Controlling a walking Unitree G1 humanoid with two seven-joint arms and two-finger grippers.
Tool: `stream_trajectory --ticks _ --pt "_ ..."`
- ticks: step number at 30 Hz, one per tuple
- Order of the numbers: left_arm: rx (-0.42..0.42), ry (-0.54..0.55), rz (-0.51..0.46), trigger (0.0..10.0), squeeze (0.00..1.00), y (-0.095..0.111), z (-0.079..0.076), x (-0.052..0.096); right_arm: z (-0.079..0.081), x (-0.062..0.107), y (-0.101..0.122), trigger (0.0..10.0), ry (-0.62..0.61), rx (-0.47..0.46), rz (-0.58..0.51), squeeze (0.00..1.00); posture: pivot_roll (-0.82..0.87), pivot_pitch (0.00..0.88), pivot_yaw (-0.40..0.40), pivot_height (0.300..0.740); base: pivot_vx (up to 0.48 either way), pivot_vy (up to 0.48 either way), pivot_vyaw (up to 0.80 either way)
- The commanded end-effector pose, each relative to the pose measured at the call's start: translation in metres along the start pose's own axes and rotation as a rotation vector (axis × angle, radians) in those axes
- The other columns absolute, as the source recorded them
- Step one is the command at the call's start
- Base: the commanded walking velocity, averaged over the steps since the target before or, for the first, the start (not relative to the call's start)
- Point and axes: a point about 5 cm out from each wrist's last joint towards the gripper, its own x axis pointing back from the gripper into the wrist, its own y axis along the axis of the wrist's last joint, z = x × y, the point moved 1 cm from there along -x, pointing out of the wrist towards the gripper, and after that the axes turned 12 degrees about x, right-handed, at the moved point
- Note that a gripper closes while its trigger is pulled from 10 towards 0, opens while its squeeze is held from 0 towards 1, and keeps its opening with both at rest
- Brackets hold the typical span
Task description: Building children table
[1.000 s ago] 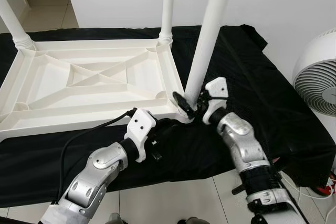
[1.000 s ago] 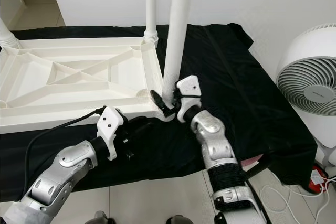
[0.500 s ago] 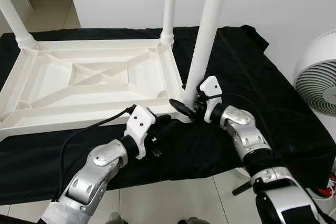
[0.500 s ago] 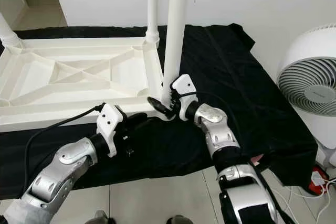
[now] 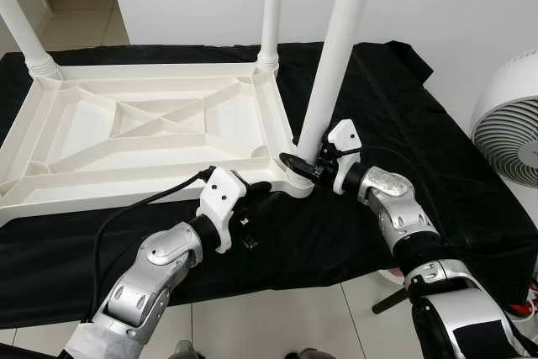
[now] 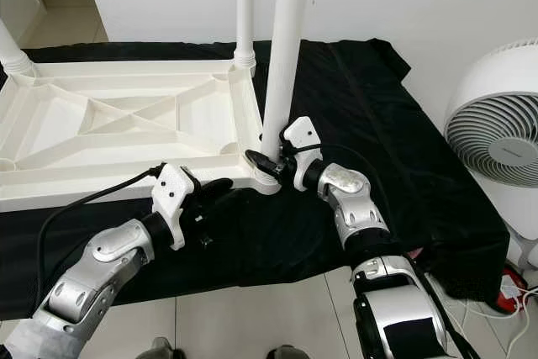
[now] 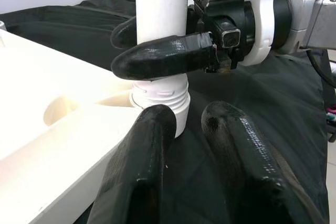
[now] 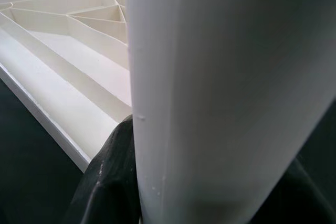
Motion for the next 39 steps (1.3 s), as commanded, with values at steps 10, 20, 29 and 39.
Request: stream_trajectory --ticks 10,20,29,39 --pt "0.006 -0.043 0.009 10.0 0.0 -0.001 -0.003 -0.003 0.015 -0.005 -0.01 10.0 -0.187 -0.099 0.064 0.0 -0.01 0.057 -0.015 0.74 0.0 0.0 0.0" --pt "0.012 -0.052 0.01 10.0 0.0 -0.003 -0.005 -0.004 0.029 -0.005 0.004 10.0 -0.615 -0.199 0.122 0.0 -0.01 0.063 -0.022 0.74 0.0 0.0 0.0" --pt "0.016 -0.05 0.009 10.0 0.0 -0.003 -0.006 -0.004 0.041 -0.01 0.019 10.0 -0.687 -0.225 0.103 0.0 0.0 0.063 -0.024 0.74 0.0 0.0 0.0" --pt "0.007 -0.049 0.015 10.0 0.0 -0.003 -0.004 -0.002 0.033 -0.001 0.021 10.0 -0.658 -0.229 0.077 1.0 0.0 0.055 -0.031 0.74 0.0 0.0 0.0"
